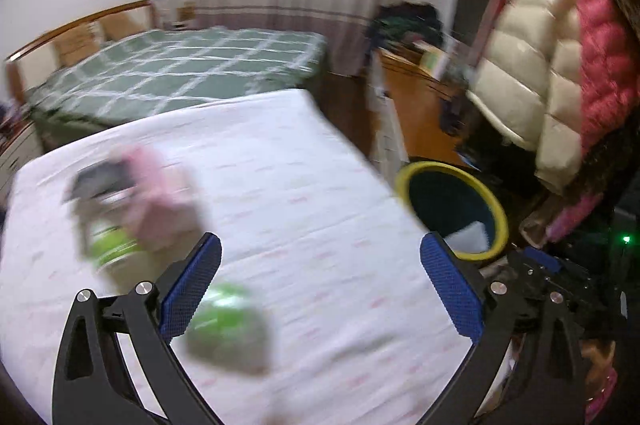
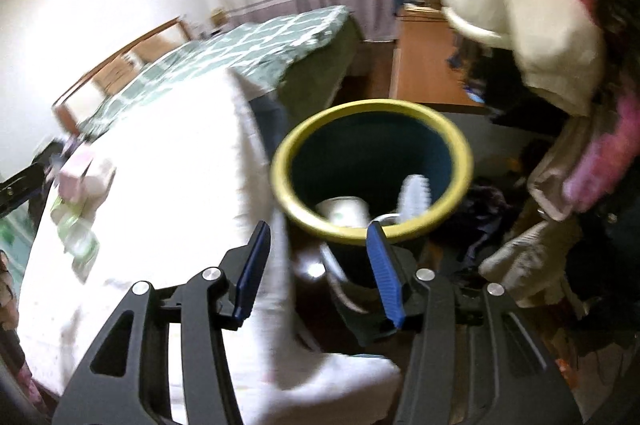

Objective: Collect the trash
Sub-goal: 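Move both tools back over the table toward the remaining items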

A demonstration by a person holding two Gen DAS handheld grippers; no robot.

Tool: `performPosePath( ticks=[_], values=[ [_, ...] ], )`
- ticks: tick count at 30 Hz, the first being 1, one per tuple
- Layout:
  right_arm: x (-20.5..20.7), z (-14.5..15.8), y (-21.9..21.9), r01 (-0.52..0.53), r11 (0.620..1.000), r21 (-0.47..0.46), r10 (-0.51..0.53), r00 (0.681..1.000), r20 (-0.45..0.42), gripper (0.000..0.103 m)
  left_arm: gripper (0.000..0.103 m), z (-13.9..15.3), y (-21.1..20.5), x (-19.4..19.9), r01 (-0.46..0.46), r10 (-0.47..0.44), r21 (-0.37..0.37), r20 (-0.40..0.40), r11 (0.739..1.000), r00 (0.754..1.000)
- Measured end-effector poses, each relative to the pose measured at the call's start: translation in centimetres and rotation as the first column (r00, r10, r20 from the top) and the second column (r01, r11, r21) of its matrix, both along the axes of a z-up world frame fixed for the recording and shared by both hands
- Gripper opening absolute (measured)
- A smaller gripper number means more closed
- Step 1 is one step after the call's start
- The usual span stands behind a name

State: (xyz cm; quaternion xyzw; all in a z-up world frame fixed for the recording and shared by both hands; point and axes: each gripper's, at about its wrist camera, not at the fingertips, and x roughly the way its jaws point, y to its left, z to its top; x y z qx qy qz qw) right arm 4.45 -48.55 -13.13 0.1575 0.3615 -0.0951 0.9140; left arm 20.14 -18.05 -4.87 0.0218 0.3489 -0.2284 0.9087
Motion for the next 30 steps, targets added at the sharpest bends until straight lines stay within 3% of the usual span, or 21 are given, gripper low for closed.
performPosePath(
  ticks=[3,6,12,18,23,27,30],
  values=[
    [1.6,0.1,3.4,-0.091,0.996,-0.006,0.091,0.996,-0.008,0.049,0.098,-0.1,5.9,-1.1,-0.131,0.131,0.001,0.019,0.991,0.991],
    [3.4,0.3,7.4,-0.195,0.981,-0.001,0.195,0.981,-0.011,0.049,0.098,-0.3,12.1,-2.4,-0.275,0.275,-0.015,0.017,0.961,0.961],
    [5.8,1.3,15.3,-0.377,0.926,0.014,0.377,0.926,0.014,0.052,0.098,-0.6,19.6,-4.6,-0.420,0.421,-0.039,0.016,0.907,0.907],
    [7.8,1.7,21.4,-0.489,0.872,0.008,0.489,0.872,0.013,0.058,0.098,-0.8,21.5,-5.6,-0.420,0.422,-0.062,0.020,0.905,0.906],
    [9.7,1.7,23.2,-0.510,0.860,0.004,0.510,0.860,-0.005,0.062,0.098,-1.1,20.4,-5.3,-0.391,0.393,-0.060,0.011,0.918,0.920],
    [10.8,3.9,23.9,-0.510,0.860,-0.034,0.511,0.859,0.030,0.062,0.098,-1.3,20.3,-5.2,-0.393,0.394,-0.056,0.007,0.918,0.919],
    [13.0,6.1,25.1,-0.543,0.838,-0.047,0.545,0.836,0.062,0.062,0.098,-1.4,20.4,-5.1,-0.396,0.396,-0.057,0.004,0.917,0.918]
  ],
)
